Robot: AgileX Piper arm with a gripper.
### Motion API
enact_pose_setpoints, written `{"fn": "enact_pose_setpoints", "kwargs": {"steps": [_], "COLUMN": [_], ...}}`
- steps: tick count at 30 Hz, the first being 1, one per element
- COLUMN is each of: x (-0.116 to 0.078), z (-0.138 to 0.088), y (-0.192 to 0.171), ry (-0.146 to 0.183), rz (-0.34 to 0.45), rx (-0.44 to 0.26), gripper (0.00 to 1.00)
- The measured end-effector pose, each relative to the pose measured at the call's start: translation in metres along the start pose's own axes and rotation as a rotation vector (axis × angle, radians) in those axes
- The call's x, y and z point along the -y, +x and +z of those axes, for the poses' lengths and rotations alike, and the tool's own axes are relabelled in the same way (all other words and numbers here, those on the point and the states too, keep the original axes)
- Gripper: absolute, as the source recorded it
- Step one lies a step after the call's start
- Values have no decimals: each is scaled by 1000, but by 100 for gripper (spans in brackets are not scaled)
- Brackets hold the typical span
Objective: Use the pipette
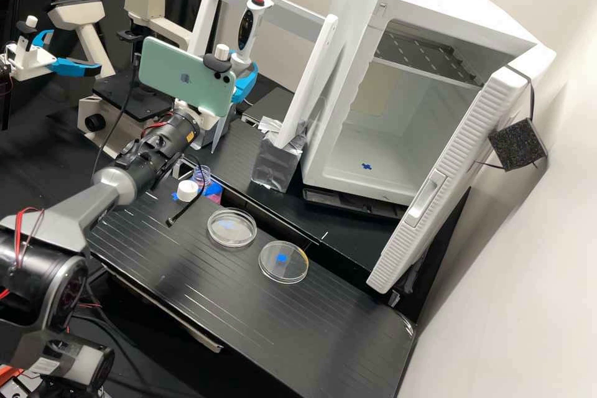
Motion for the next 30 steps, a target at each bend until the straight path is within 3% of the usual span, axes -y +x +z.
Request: {"fn": "enact_pose_setpoints", "kwargs": {"steps": [4, 30], "x": [8, 63], "z": [4, 48], "y": [-4, -24], "ry": [-23, -61], "rz": [-18, -93], "rx": [3, 64], "gripper": [0, 0]}}
